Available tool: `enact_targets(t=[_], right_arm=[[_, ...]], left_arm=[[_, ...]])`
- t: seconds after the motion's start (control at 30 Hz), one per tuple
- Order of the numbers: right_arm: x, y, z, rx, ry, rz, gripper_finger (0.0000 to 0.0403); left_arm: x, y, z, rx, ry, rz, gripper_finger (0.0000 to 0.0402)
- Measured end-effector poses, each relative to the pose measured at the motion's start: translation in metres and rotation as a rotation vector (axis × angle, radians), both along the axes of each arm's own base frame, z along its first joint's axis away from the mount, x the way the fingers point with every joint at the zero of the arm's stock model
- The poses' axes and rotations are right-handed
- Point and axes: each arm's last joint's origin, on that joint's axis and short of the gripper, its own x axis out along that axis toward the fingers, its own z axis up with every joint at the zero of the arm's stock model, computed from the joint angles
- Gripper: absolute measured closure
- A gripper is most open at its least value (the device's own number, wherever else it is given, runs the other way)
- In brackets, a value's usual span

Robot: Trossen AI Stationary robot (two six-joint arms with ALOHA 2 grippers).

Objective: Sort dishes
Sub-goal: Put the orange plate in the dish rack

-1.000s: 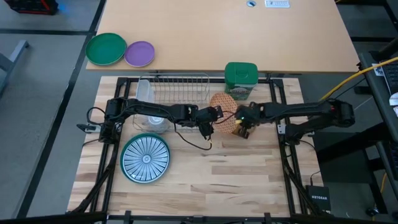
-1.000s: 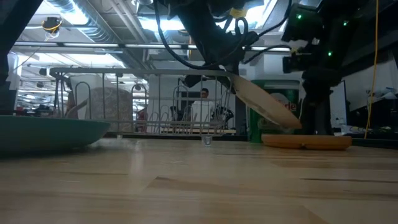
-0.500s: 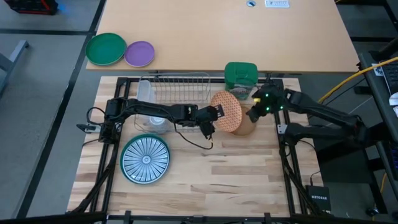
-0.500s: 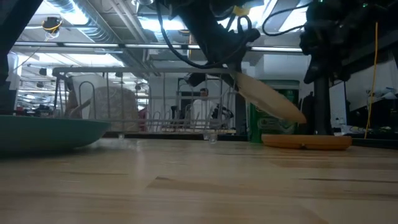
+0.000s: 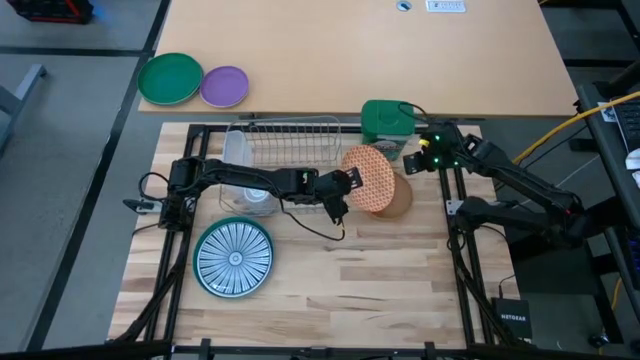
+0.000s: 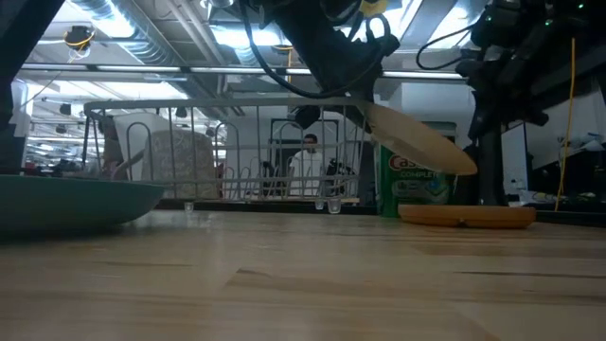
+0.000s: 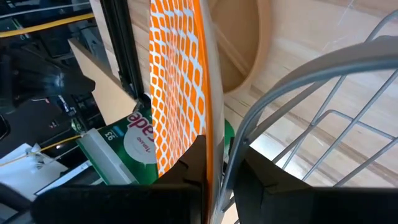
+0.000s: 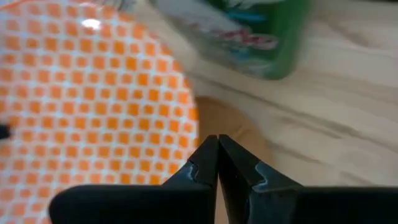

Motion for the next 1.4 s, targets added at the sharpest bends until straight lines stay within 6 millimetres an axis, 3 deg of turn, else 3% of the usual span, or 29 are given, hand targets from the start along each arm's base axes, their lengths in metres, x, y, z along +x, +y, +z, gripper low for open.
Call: enact_targets(t=[0.23,0.5,0.63,0.93,1.4], right_arm=[[0.001,0.001,0.0,0.02,-0.016,0.02,0.0374],[0.001,0.001,0.0,0.053,-0.036,-0.004,0.0279],[0.005,0.0,-0.007,0.142,-0.059,0.001,0.0253],[0.014,-0.004,-0.055,0.298,-0.019,0.072,0.0273],[0.006,-0.031,-0.066,0.292,-0.135,0.135,0.0298]], left_arm=[[0.0,0.0,0.0,-0.001,0.001,0.001,0.0367],[0.0,0.0,0.0,-0.002,0.0,0.003,0.0367],[0.0,0.0,0.001,-0.002,-0.002,0.003,0.0367],[0.0,0.0,0.001,-0.002,-0.003,0.003,0.0367],[0.0,0.0,0.001,-0.001,-0.004,0.004,0.0367]])
